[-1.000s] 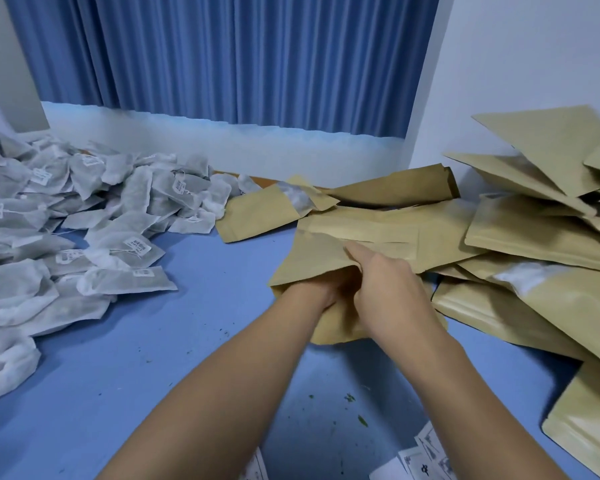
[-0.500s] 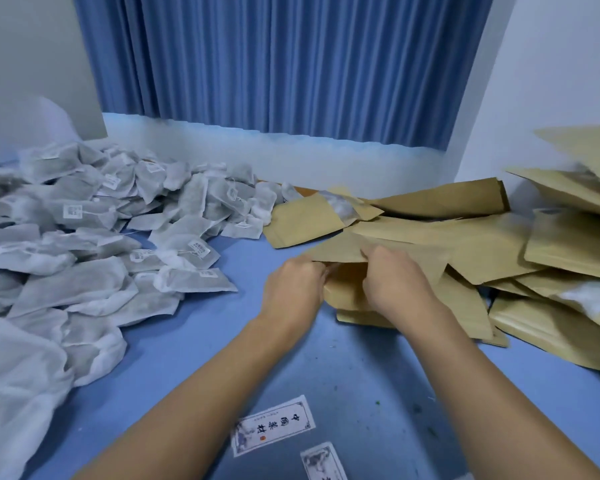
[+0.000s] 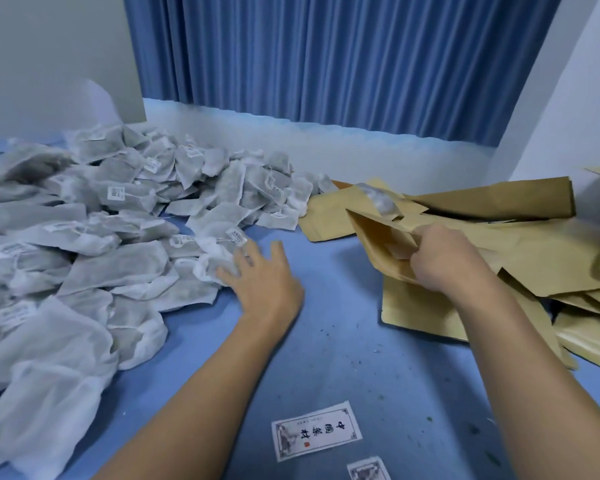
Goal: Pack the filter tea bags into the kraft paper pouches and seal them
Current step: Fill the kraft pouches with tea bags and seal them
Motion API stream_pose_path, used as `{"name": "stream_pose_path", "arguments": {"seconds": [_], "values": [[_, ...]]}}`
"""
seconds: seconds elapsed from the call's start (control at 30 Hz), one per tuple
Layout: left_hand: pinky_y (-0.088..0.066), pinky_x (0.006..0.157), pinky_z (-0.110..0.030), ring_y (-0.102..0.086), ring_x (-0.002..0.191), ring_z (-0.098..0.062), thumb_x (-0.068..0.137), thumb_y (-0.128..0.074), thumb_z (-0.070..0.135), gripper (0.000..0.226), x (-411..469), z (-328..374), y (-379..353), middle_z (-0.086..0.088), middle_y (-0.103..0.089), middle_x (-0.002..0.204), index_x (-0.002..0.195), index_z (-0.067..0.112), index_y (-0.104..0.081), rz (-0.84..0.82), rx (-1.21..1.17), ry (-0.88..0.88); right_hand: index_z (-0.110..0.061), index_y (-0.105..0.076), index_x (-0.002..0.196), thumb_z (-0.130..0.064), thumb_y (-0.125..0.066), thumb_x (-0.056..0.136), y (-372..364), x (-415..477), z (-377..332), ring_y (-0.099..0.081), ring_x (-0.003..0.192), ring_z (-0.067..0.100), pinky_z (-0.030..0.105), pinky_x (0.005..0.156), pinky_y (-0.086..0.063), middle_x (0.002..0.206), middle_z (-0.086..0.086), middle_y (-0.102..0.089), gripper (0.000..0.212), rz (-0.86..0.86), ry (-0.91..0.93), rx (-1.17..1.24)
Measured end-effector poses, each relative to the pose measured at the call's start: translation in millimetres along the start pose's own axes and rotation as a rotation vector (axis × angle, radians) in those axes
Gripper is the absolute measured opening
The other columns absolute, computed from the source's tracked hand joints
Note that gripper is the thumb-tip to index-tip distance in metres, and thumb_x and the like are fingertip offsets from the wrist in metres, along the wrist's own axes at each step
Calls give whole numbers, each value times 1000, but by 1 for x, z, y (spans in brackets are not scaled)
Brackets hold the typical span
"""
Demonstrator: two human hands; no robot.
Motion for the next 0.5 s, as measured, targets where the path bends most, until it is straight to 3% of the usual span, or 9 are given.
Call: {"name": "stream_pose_path", "arguments": {"seconds": [0.07,0.17,0.27,0.33,0.4,0.5], "values": [[-29,110,-53,-38,131,-37,88,-50,13,37,0,-9,-13,-17,-41,137,125,17,-49,-117,83,-12,-18,-63,111,-15,-47,88,-4,1,3,-54,90,36,34,74,-46,97,13,-57,28,-11,-24,15],[-44,86,-41,-54,101,-37,86,-49,-3,20,0,-2,-5,-16,-53,114,102,8,-52,-44,-206,-126,-17,-62,119,-12,-45,87,-11,0,4,-51,89,35,34,74,-45,94,11,-53,36,-35,-33,20],[-41,76,-25,-55,92,-27,97,-54,4,11,-14,13,20,-8,-61,93,89,9,-58,170,-663,-250,-16,-63,113,-7,-44,84,-12,-3,5,-56,92,36,35,77,-49,99,12,-61,36,-39,-23,47],[-39,92,-12,-57,100,-18,97,-61,3,12,-34,30,51,-10,-69,104,106,1,-69,449,-873,-423,-14,-63,111,-4,-44,83,-10,-3,8,-58,95,38,37,80,-52,104,15,-63,35,-31,-30,57],[-44,103,-26,-61,109,-24,92,-65,-6,22,-57,58,63,-17,-67,114,114,-6,-68,598,-922,-682,-16,-65,108,-6,-47,85,-6,-4,5,-59,92,37,34,74,-50,101,16,-64,31,-31,-4,63],[-49,101,-37,-62,114,-31,93,-61,-9,27,-77,96,48,-17,-66,121,119,-4,-67,404,-886,-841,-34,-71,92,-17,-56,88,-3,-3,-4,-56,73,31,30,61,-43,83,8,-63,24,-91,67,-1]]}}
Point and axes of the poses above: each hand's wrist, its own x-axis towards the middle knuckle, its own y-axis out of the back of the hand, z = x × y, the point moved 6 cm from there along x, towards the middle knuckle
